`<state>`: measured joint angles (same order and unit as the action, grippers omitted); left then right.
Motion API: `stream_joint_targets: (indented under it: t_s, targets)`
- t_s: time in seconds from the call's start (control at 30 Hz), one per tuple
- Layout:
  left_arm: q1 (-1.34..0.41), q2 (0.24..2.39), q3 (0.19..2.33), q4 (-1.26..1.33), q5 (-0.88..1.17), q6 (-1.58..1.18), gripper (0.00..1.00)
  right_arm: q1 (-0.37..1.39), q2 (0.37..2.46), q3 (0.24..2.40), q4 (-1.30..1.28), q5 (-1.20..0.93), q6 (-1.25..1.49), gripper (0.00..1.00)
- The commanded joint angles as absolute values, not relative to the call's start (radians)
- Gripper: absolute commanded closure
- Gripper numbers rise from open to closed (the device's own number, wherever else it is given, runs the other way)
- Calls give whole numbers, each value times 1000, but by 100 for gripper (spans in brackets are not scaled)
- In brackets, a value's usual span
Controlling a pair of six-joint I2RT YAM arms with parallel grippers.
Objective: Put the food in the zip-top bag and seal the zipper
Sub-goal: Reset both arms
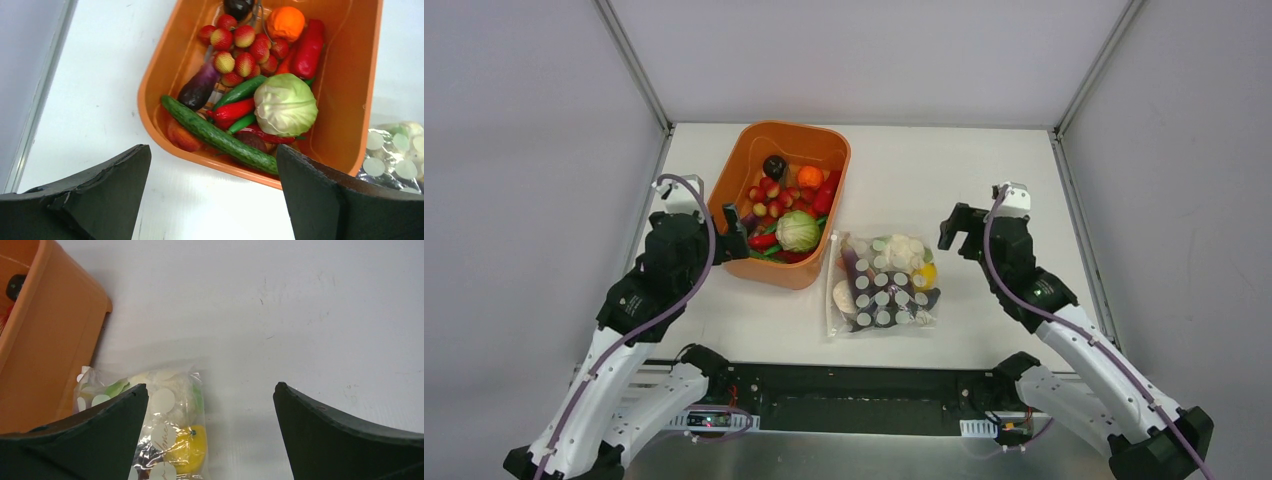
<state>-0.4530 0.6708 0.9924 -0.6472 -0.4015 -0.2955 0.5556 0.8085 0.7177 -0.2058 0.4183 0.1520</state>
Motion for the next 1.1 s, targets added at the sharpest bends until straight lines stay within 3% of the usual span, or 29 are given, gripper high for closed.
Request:
stream_joint_targets:
  t_s: [0.0, 0.1, 0.23, 0.57, 1.07]
  targets:
    - [-369, 671, 1025, -671, -366, -286, 1, 469, 847, 790, -222, 355, 240, 0]
    - [-262, 687, 1017, -668, -314, -322, 1, 386, 863, 801, -213, 314, 279, 0]
    - [-61, 721, 973, -609, -84, -442, 1, 232, 893, 819, -215, 198, 344, 0]
    - [-52, 724, 1019, -780, -348, -486, 1, 177, 825, 759, -191, 79, 366, 0]
    - [-53, 577, 938, -680, -314, -455, 1, 176, 825, 775, -193, -42, 365, 0]
